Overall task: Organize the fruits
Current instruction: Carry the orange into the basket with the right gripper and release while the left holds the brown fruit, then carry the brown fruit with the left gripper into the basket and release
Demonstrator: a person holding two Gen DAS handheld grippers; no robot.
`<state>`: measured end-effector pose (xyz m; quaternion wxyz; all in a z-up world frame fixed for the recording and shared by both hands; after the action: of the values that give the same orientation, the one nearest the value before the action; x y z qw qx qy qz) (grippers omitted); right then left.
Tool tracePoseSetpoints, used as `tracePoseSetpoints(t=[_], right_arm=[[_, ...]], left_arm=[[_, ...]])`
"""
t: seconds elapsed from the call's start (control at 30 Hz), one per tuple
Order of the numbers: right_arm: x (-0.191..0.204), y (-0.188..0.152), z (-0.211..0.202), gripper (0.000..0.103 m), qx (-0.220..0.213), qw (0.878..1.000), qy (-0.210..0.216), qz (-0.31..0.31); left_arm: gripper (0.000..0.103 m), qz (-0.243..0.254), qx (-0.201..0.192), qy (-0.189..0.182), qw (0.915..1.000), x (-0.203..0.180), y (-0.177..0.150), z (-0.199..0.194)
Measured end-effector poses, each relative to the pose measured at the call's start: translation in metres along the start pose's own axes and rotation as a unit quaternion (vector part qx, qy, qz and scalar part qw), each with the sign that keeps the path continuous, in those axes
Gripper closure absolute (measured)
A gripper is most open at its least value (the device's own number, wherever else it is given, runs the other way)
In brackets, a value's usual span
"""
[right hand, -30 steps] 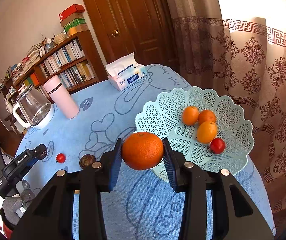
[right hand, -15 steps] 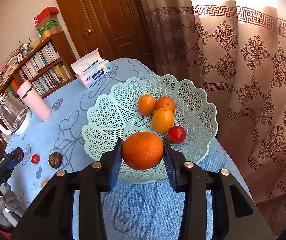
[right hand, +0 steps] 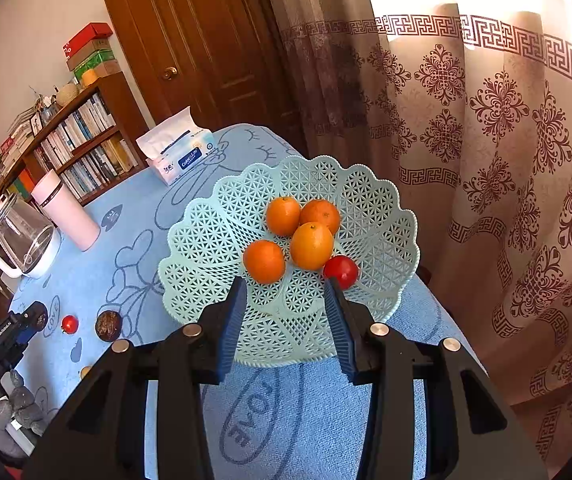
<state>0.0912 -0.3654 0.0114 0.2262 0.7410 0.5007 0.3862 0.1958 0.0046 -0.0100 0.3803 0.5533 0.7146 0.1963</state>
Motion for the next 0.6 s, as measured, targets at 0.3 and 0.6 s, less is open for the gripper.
tracePoseSetpoints(t=[0.3, 0.6], right_arm=[[-0.004, -0.011, -0.015, 0.061, -0.009, 1.000, -0.008, -0.010], [-0.010, -0.030, -0.025, 0.061, -0.006, 1.000, -0.003, -0.017]], left_arm=[[0.060, 0.010, -0.004, -0.005, 0.9999, -0.007, -0.001, -0.003], [0.060, 0.029, -0.006, -0.018, 0.9994, -0.024, -0.004, -0.010]])
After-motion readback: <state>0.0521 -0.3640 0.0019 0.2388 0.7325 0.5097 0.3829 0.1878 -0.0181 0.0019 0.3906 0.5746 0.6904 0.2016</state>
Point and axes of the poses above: each gripper's, at about its wrist camera, not at the fingertips, and z roughly the way its jaws point, x to its left, y to its top, the point moved 10 cm from there along z, roughly the way its jaws point, and after that the axes turned 8 degrees about y, right-handed, at the moved point
